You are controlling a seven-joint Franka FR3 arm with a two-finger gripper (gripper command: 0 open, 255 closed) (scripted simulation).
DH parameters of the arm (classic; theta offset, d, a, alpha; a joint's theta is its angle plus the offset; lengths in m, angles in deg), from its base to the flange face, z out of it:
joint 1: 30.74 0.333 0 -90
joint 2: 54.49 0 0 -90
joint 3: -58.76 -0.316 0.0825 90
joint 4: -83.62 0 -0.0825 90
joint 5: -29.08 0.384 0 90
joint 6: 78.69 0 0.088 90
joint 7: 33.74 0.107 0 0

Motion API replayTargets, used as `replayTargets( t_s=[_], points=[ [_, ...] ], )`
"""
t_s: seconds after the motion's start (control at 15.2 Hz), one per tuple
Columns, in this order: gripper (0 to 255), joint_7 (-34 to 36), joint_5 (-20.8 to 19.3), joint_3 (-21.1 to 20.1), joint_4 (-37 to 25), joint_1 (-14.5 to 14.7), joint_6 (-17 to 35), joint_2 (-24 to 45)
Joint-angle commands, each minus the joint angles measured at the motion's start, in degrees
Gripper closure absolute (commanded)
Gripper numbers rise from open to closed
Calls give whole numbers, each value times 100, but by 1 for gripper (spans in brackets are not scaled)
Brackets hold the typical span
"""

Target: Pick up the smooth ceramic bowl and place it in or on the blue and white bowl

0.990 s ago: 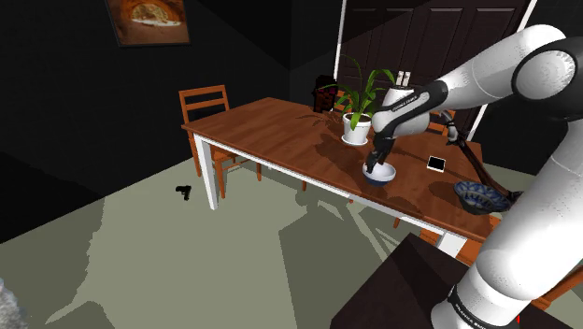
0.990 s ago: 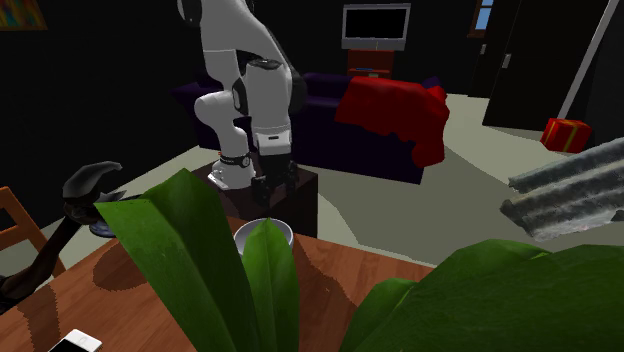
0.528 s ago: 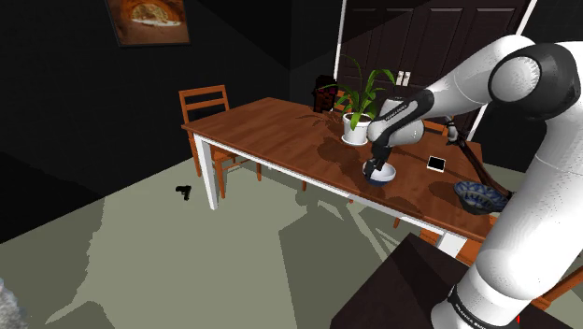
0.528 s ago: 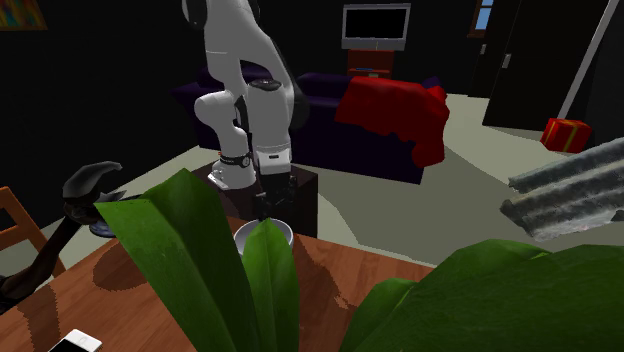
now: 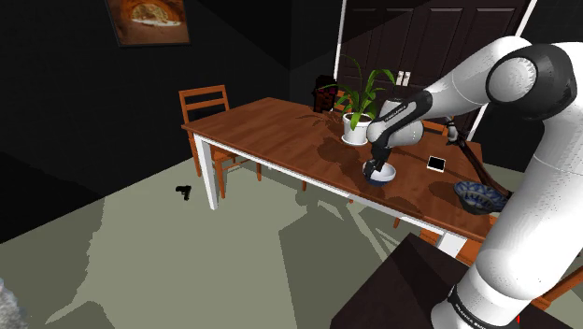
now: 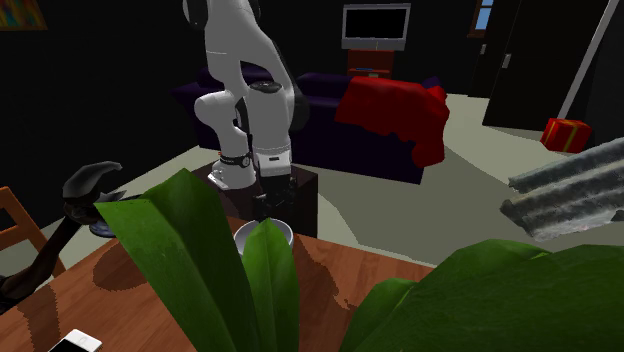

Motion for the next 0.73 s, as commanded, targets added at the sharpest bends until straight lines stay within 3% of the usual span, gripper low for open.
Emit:
replayTargets(
  t_s=[0.0, 0.66],
  points=[
    [255, 0, 0, 0, 0, 0, 0, 0],
    [255, 24, -36, 5, -20, 3, -74, -59]
  ],
)
